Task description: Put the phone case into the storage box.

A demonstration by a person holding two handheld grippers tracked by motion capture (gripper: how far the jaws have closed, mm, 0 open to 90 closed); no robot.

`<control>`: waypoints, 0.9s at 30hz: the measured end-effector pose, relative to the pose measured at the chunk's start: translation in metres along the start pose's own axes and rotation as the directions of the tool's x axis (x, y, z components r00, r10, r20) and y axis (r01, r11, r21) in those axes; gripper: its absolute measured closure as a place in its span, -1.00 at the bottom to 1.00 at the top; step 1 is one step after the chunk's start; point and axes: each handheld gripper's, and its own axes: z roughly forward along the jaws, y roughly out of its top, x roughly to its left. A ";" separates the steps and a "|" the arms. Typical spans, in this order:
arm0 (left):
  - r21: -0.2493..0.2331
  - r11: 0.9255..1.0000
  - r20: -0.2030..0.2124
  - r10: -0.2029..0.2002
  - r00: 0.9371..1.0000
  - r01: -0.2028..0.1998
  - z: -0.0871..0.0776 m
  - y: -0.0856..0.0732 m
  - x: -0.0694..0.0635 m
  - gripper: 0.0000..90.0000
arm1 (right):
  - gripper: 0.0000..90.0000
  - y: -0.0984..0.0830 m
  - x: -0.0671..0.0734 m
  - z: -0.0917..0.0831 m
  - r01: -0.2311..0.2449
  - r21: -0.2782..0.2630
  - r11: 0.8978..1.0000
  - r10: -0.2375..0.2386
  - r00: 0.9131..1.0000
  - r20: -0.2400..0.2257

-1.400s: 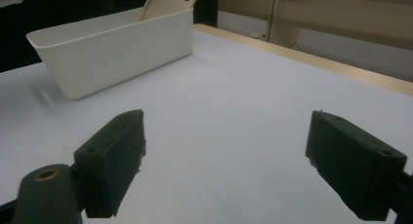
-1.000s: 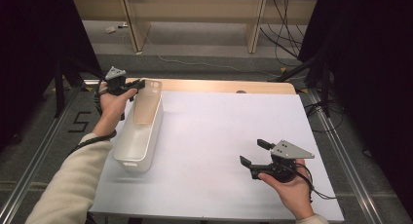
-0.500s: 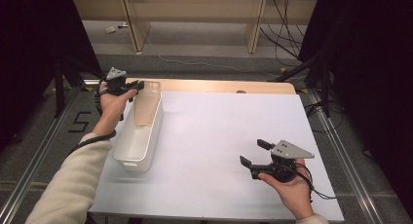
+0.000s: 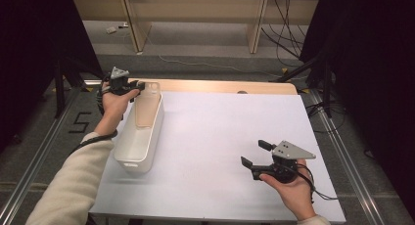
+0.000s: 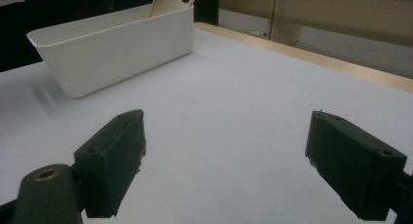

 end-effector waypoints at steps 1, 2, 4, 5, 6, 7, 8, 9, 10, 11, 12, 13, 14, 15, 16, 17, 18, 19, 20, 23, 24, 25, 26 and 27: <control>0.001 1.000 0.000 0.000 1.000 0.000 0.000 0.000 0.001 0.38 | -0.65 0.000 0.000 0.000 0.000 -0.001 1.000 0.000 1.000 0.001; 0.004 1.000 -0.001 0.001 1.000 -0.001 0.000 0.000 0.001 0.34 | -0.65 0.000 0.000 0.000 -0.001 -0.001 1.000 0.001 1.000 -0.001; 0.005 1.000 -0.002 0.003 1.000 -0.003 0.000 0.000 0.001 0.28 | -0.65 0.000 0.000 0.000 0.000 -0.002 1.000 0.000 1.000 -0.001; 0.006 1.000 -0.002 0.002 1.000 -0.002 0.000 0.000 0.001 0.27 | -0.65 0.000 0.000 0.000 -0.002 -0.001 1.000 0.002 1.000 -0.001; 0.007 1.000 -0.003 0.003 1.000 -0.002 0.000 0.000 0.002 0.24 | -0.65 0.000 0.000 0.000 -0.003 -0.002 1.000 0.003 1.000 -0.004; 0.007 1.000 -0.006 0.004 1.000 -0.004 -0.001 0.000 0.002 0.22 | -0.65 0.000 0.000 0.001 -0.004 -0.008 1.000 0.004 1.000 -0.009; 0.007 1.000 -0.009 0.008 1.000 -0.008 -0.001 0.001 0.002 0.21 | -0.65 0.000 0.000 0.001 -0.005 -0.009 1.000 0.004 1.000 -0.009; 0.006 1.000 -0.013 0.008 1.000 -0.008 -0.003 0.001 0.003 0.21 | -0.65 0.000 0.000 0.000 -0.001 -0.002 1.000 0.001 1.000 -0.002; 0.000 1.000 -0.013 0.009 1.000 -0.009 -0.004 0.002 0.004 0.21 | -0.65 0.000 0.000 0.000 -0.001 -0.002 1.000 0.001 1.000 -0.002; 0.001 1.000 -0.013 0.011 1.000 -0.011 -0.005 0.002 0.004 0.23 | -0.65 0.000 0.000 0.000 0.001 -0.002 1.000 -0.001 1.000 0.001; -0.004 1.000 -0.020 0.013 1.000 -0.014 -0.006 0.002 0.006 0.26 | -0.65 0.000 0.000 0.000 0.001 -0.002 1.000 -0.001 1.000 0.001; -0.001 1.000 -0.020 0.015 1.000 -0.016 -0.008 0.002 0.006 0.35 | -0.65 0.000 0.000 0.000 0.001 -0.003 1.000 -0.001 1.000 0.001; -0.002 1.000 -0.028 0.023 0.999 -0.023 -0.010 0.002 0.008 0.41 | -0.65 0.000 0.000 0.000 0.002 -0.002 1.000 -0.002 1.000 0.001; 0.000 1.000 -0.034 0.027 0.999 -0.027 -0.012 0.002 0.010 0.57 | -0.65 0.000 0.000 0.000 0.001 -0.003 1.000 -0.001 1.000 0.001; 0.006 0.999 -0.043 0.034 0.999 -0.033 -0.014 0.002 0.012 0.69 | -0.65 0.000 -0.001 0.001 0.015 -0.012 1.000 -0.015 1.000 0.006; 0.017 0.999 -0.050 0.040 0.998 -0.040 -0.016 0.002 0.013 0.80 | -0.65 0.000 -0.001 0.001 0.016 -0.013 1.000 -0.016 1.000 0.006; 0.025 0.999 -0.051 0.043 0.998 -0.041 -0.017 0.002 0.014 0.90 | -0.65 0.000 0.001 0.000 0.000 -0.002 1.000 0.000 1.000 -0.002; 0.041 0.998 -0.050 0.046 0.998 -0.044 -0.017 0.001 0.016 0.96 | -0.65 0.000 0.001 0.000 0.001 -0.002 1.000 -0.001 1.000 -0.002; 0.051 0.998 -0.048 0.048 0.998 -0.046 -0.017 0.001 0.016 0.98 | -0.65 0.000 0.000 0.001 0.009 -0.006 1.000 -0.009 1.000 0.000; 0.081 0.995 -0.046 0.053 0.998 -0.049 -0.014 -0.001 0.016 0.99 | -0.65 0.000 0.000 0.001 0.008 -0.006 1.000 -0.008 1.000 -0.002; 0.084 0.995 -0.043 0.050 0.998 -0.047 -0.013 -0.002 0.016 0.99 | -0.65 0.000 0.001 0.000 0.000 -0.002 1.000 0.000 1.000 -0.005; 0.093 0.994 -0.044 0.053 0.998 -0.049 -0.011 -0.003 0.016 0.99 | -0.65 0.000 0.001 0.000 0.000 -0.003 1.000 0.000 1.000 -0.005; 0.096 0.994 -0.040 0.054 0.998 -0.050 -0.011 -0.003 0.015 0.99 | -0.65 0.000 0.001 0.000 -0.002 -0.006 1.000 0.002 1.000 -0.007; 0.101 0.994 -0.038 0.053 0.998 -0.049 -0.009 -0.004 0.014 0.99 | -0.65 0.000 0.000 0.000 -0.003 -0.003 1.000 0.003 1.000 -0.007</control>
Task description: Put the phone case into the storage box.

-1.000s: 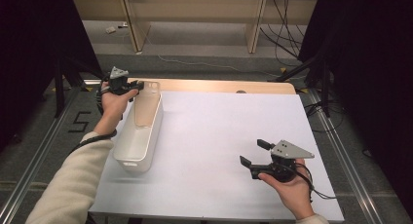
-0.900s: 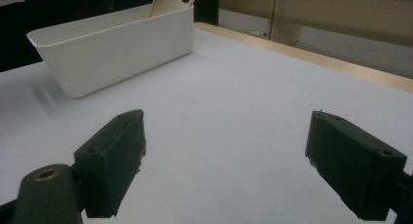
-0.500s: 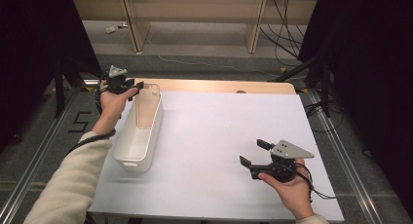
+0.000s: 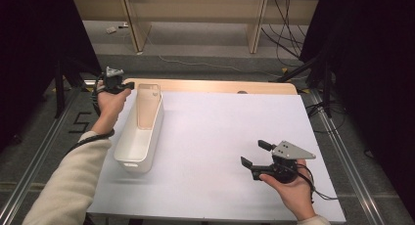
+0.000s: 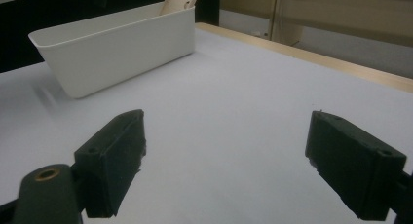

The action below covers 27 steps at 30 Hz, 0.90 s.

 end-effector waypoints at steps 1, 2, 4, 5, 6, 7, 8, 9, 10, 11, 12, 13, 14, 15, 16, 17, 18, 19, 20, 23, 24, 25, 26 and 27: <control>0.003 1.000 -0.001 0.003 1.000 -0.003 0.001 0.000 0.000 0.99 | -0.65 0.000 0.000 0.000 -0.001 0.000 1.000 0.001 1.000 0.001; 0.003 1.000 0.006 0.000 1.000 0.000 0.002 0.000 -0.001 0.99 | -0.64 0.000 0.000 0.000 0.000 0.001 1.000 0.000 1.000 0.004; 0.011 1.000 0.007 0.002 1.000 -0.002 0.003 0.000 -0.002 0.99 | -0.65 0.000 0.000 0.000 0.000 0.000 1.000 0.000 1.000 0.001; 0.014 1.000 0.006 0.002 1.000 -0.002 0.004 -0.001 -0.002 0.99 | -0.65 0.000 0.000 0.000 0.009 -0.003 1.000 -0.009 1.000 0.005; 0.015 1.000 0.010 0.000 1.000 -0.001 0.005 -0.001 -0.002 0.99 | -0.65 0.000 0.000 0.000 0.008 -0.002 1.000 -0.008 1.000 0.004; 0.019 1.000 0.011 0.002 1.000 -0.002 0.006 -0.001 -0.002 0.99 | -0.65 0.000 0.000 0.000 0.008 -0.003 1.000 -0.008 1.000 0.004; 0.022 1.000 0.011 0.002 1.000 -0.002 0.007 -0.001 -0.002 0.99 | -0.65 0.000 0.000 0.000 0.008 -0.003 1.000 -0.008 1.000 0.004; 0.027 1.000 0.013 0.000 1.000 -0.001 0.008 -0.001 -0.002 0.99 | -0.65 0.000 -0.001 0.000 0.008 -0.003 1.000 -0.008 1.000 0.007; 0.028 1.000 0.014 0.001 1.000 -0.001 0.008 -0.002 -0.002 0.99 | -0.65 0.000 -0.001 0.001 0.005 -0.016 1.000 -0.005 1.000 -0.003; 0.031 1.000 0.013 0.002 1.000 -0.002 0.009 -0.002 -0.002 0.99 | -0.65 -0.001 -0.001 0.001 0.006 -0.016 1.000 -0.006 1.000 -0.003; 0.033 0.999 0.013 0.002 1.000 -0.002 0.009 -0.002 -0.003 0.99 | -0.65 0.000 -0.001 0.000 0.008 -0.005 1.000 -0.008 1.000 0.005; 0.033 0.999 0.015 0.001 1.000 -0.001 0.010 -0.002 -0.003 0.99 | -0.65 0.000 -0.001 0.001 0.006 -0.012 1.000 -0.006 1.000 -0.001; 0.033 0.999 0.014 0.002 1.000 -0.003 0.011 -0.002 -0.003 0.99 | -0.65 0.000 -0.001 0.000 0.009 -0.003 1.000 -0.009 1.000 0.007; 0.035 0.999 0.016 0.003 1.000 -0.003 0.012 -0.002 -0.004 0.99 | -0.65 0.000 -0.001 0.000 0.004 -0.009 1.000 -0.004 1.000 -0.002; 0.037 0.999 0.015 0.004 1.000 -0.004 0.012 -0.002 -0.004 0.99 | -0.65 0.000 -0.001 0.000 0.010 -0.003 1.000 -0.010 1.000 0.008; 0.044 0.999 0.016 0.014 1.000 -0.014 0.013 -0.002 -0.003 0.99 | -0.65 -0.001 -0.001 0.001 0.006 -0.016 1.000 -0.006 1.000 -0.003; 0.043 0.999 0.017 0.012 1.000 -0.012 0.013 -0.002 -0.004 0.99 | -0.65 0.000 -0.001 0.000 0.005 -0.011 1.000 -0.005 1.000 -0.003; 0.044 0.999 0.017 0.013 1.000 -0.014 0.014 -0.001 -0.004 0.99 | -0.65 0.000 -0.001 0.000 0.007 -0.012 1.000 -0.007 1.000 -0.006; 0.043 0.999 0.017 0.011 1.000 -0.012 0.014 -0.001 -0.005 0.99 | -0.65 0.000 -0.001 -0.001 0.006 -0.009 1.000 -0.006 1.000 -0.005; 0.029 1.000 0.018 -0.004 1.000 0.003 0.014 0.000 -0.007 0.99 | -0.65 0.000 -0.001 -0.001 0.007 -0.009 1.000 -0.007 1.000 -0.003; 0.030 1.000 0.017 -0.001 1.000 0.001 0.014 0.000 -0.007 0.98 | -0.65 0.000 -0.001 -0.001 0.007 -0.010 1.000 -0.007 1.000 -0.004; 0.039 0.999 0.015 0.010 1.000 -0.010 0.013 0.001 -0.006 0.98 | -0.65 0.000 -0.001 -0.001 0.007 -0.010 1.000 -0.007 1.000 -0.004; 0.042 0.999 0.015 0.013 1.000 -0.014 0.013 0.001 -0.006 0.97 | -0.65 0.000 -0.001 -0.001 0.007 -0.009 1.000 -0.007 1.000 -0.004; 0.043 0.999 0.016 0.016 1.000 -0.017 0.012 0.001 -0.006 0.97 | -0.65 0.001 -0.002 -0.003 0.030 0.010 1.000 -0.030 0.999 0.017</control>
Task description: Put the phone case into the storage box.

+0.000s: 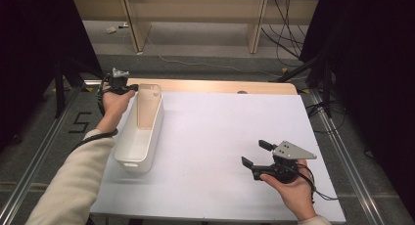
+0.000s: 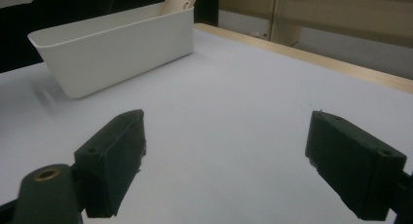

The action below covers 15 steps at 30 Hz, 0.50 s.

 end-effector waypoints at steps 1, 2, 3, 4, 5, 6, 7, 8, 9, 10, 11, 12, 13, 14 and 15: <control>-0.016 1.000 0.000 -0.017 1.000 0.017 0.000 0.000 -0.001 0.95 | -0.65 0.000 0.000 0.001 0.001 -0.019 1.000 -0.001 1.000 -0.005; -0.017 1.000 0.002 -0.018 1.000 0.018 -0.002 0.000 -0.001 0.92 | -0.65 0.000 0.001 0.001 -0.015 -0.008 1.000 0.015 1.000 -0.010; -0.018 1.000 0.004 -0.019 1.000 0.019 -0.003 0.000 0.000 0.88 | -0.65 0.000 0.001 -0.001 -0.014 0.008 1.000 0.014 1.000 -0.001; -0.026 0.999 0.006 -0.022 1.000 0.022 -0.005 0.000 0.000 0.84 | -0.65 0.000 0.000 -0.001 -0.014 0.008 1.000 0.014 1.000 -0.002; -0.027 0.999 0.004 -0.020 1.000 0.020 -0.008 0.000 0.000 0.78 | -0.65 0.000 0.000 -0.001 -0.015 0.008 1.000 0.015 1.000 -0.003; -0.043 0.999 0.006 -0.025 1.000 0.025 -0.011 0.000 0.000 0.76 | -0.65 0.000 0.001 -0.001 -0.015 0.008 1.000 0.015 1.000 -0.004; -0.044 0.999 0.006 -0.022 1.000 0.023 -0.014 0.001 0.000 0.71 | -0.65 0.000 0.001 0.001 -0.016 -0.008 1.000 0.016 1.000 -0.008; -0.055 0.998 0.005 -0.029 1.000 0.029 -0.015 0.001 0.000 0.69 | -0.65 0.000 0.001 0.001 -0.014 -0.009 1.000 0.014 1.000 -0.009; -0.069 0.997 0.006 -0.030 1.000 0.031 -0.020 0.002 -0.001 0.65 | -0.65 0.000 0.001 -0.001 -0.010 0.010 1.000 0.010 1.000 0.000; -0.074 0.997 0.007 -0.031 0.999 0.032 -0.021 0.002 -0.001 0.60 | -0.65 0.000 0.001 0.001 -0.012 -0.011 1.000 0.011 1.000 -0.003; -0.083 0.996 0.002 -0.030 1.000 0.030 -0.025 0.003 -0.002 0.58 | -0.65 0.001 0.001 -0.001 -0.009 0.011 1.000 0.009 1.000 -0.001; -0.087 0.996 -0.003 -0.025 1.000 0.024 -0.028 0.004 -0.002 0.54 | -0.65 0.000 0.001 0.001 -0.012 -0.010 1.000 0.012 1.000 -0.007; -0.099 0.995 0.002 -0.031 1.000 0.031 -0.031 0.004 -0.003 0.51 | -0.65 0.000 0.001 0.000 -0.015 -0.004 1.000 0.015 1.000 -0.001; -0.104 0.994 0.005 -0.034 0.999 0.034 -0.034 0.004 -0.003 0.46 | -0.65 0.000 0.000 -0.001 -0.014 0.010 1.000 0.014 1.000 0.002; -0.112 0.993 0.008 -0.035 0.999 0.036 -0.037 0.005 -0.003 0.41 | -0.65 0.000 0.000 0.001 -0.016 -0.008 1.000 0.016 1.000 -0.001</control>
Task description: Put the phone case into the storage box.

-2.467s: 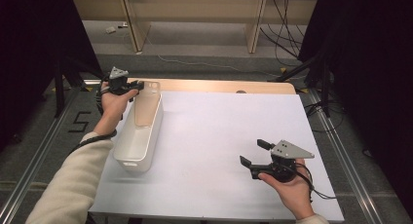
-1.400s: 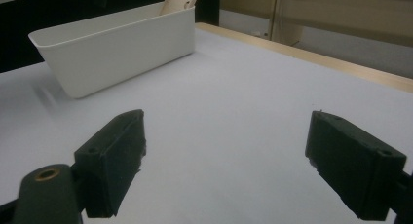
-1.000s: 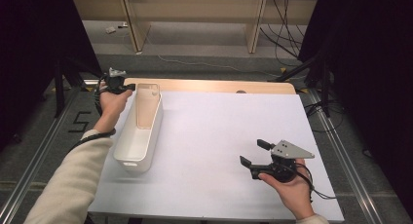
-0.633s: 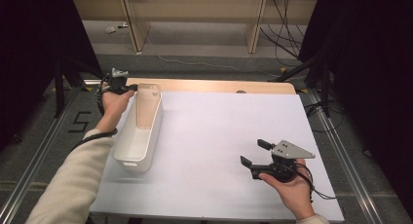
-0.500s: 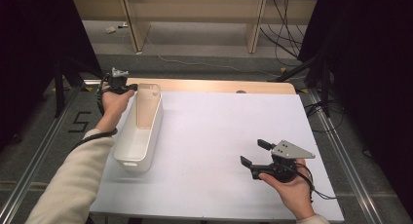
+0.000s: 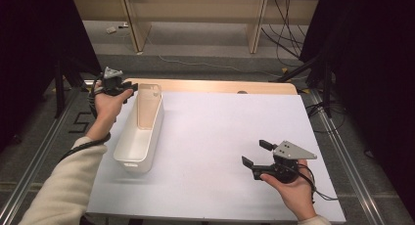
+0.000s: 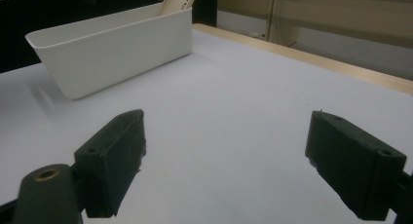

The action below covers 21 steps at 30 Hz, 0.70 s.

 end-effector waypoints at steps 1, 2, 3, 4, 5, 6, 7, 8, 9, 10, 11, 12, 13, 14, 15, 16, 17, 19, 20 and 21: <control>-0.004 1.000 0.001 0.004 1.000 -0.004 -0.002 0.000 0.000 0.34 | -0.65 -0.001 0.000 0.002 -0.005 -0.022 1.000 0.005 1.000 -0.007; -0.009 1.000 0.002 0.006 1.000 -0.006 -0.006 0.001 -0.001 0.28 | -0.65 0.000 -0.001 0.001 0.008 -0.022 1.000 -0.008 1.000 0.000; -0.011 1.000 0.004 0.006 1.000 -0.006 -0.009 0.001 -0.002 0.22 | -0.65 0.000 0.000 0.001 -0.001 -0.010 1.000 0.001 1.000 0.002; -0.008 1.000 0.013 0.009 1.000 -0.009 -0.012 0.002 -0.004 0.14 | -0.65 0.000 0.000 0.001 -0.001 -0.010 1.000 0.001 1.000 0.002; -0.013 1.000 0.015 0.007 1.000 -0.007 -0.014 0.002 -0.005 0.07 | -0.65 0.000 0.000 0.000 -0.001 -0.004 1.000 0.001 1.000 0.002; -0.020 1.000 0.016 0.010 1.000 -0.010 -0.017 0.002 -0.007 0.02 | -0.65 0.001 0.000 -0.001 0.000 0.016 1.000 0.000 1.000 0.004; -0.029 0.999 0.025 0.016 1.000 -0.015 -0.019 0.003 -0.008 -0.05 | -0.65 0.000 0.001 0.002 -0.009 -0.023 1.000 0.009 1.000 -0.009; -0.037 0.998 0.024 0.046 0.999 -0.045 -0.022 0.004 -0.008 -0.12 | -0.65 0.000 0.001 0.002 -0.008 -0.020 1.000 0.008 1.000 -0.007; -0.058 0.993 0.018 0.102 0.995 -0.101 -0.026 0.006 -0.005 -0.18 | -0.64 0.001 0.001 0.001 -0.005 -0.012 1.000 0.005 1.000 0.001; -0.065 0.997 0.034 0.046 0.998 -0.044 -0.028 0.005 -0.010 -0.25 | -0.65 0.001 0.001 0.001 -0.005 -0.011 1.000 0.005 1.000 0.000; -0.078 0.997 0.047 0.005 0.999 -0.001 -0.031 0.005 -0.015 -0.30 | -0.65 0.001 0.001 0.000 0.000 0.001 1.000 0.000 1.000 0.004; -0.079 0.997 0.050 0.008 0.999 -0.004 -0.033 0.005 -0.017 -0.39 | -0.65 0.001 0.000 -0.001 0.000 0.016 1.000 -0.001 1.000 0.004; -0.083 0.997 0.058 -0.001 0.998 0.006 -0.036 0.005 -0.019 -0.46 | -0.65 0.001 0.000 -0.001 0.000 0.016 1.000 0.000 1.000 0.004; -0.094 0.995 0.067 -0.016 0.998 0.022 -0.039 0.005 -0.022 -0.52 | -0.65 0.001 0.000 -0.001 0.001 0.016 1.000 -0.001 1.000 0.005; -0.103 0.994 0.073 -0.025 0.997 0.033 -0.041 0.005 -0.024 -0.55 | -0.65 0.001 0.000 -0.001 0.000 0.016 1.000 0.000 1.000 0.005; -0.108 0.993 0.078 -0.035 0.996 0.043 -0.044 0.004 -0.027 -0.58 | -0.65 0.001 0.000 -0.001 0.001 0.016 1.000 -0.001 1.000 0.005; -0.115 0.992 0.082 -0.044 0.996 0.054 -0.046 0.004 -0.029 -0.63 | -0.65 0.001 0.000 -0.001 0.001 0.015 1.000 -0.001 1.000 0.005; -0.123 0.986 0.090 -0.099 0.991 0.109 -0.052 0.002 -0.037 -0.65 | -0.65 0.001 0.001 0.001 -0.005 -0.009 1.000 0.005 1.000 0.000; -0.131 0.985 0.095 -0.104 0.990 0.116 -0.055 0.002 -0.040 -0.66 | -0.65 0.001 0.000 0.001 -0.004 -0.007 1.000 0.004 1.000 0.001; -0.136 0.984 0.097 -0.105 0.990 0.118 -0.057 0.002 -0.042 -0.66 | -0.65 0.001 0.000 0.000 -0.007 -0.007 1.000 0.007 1.000 0.000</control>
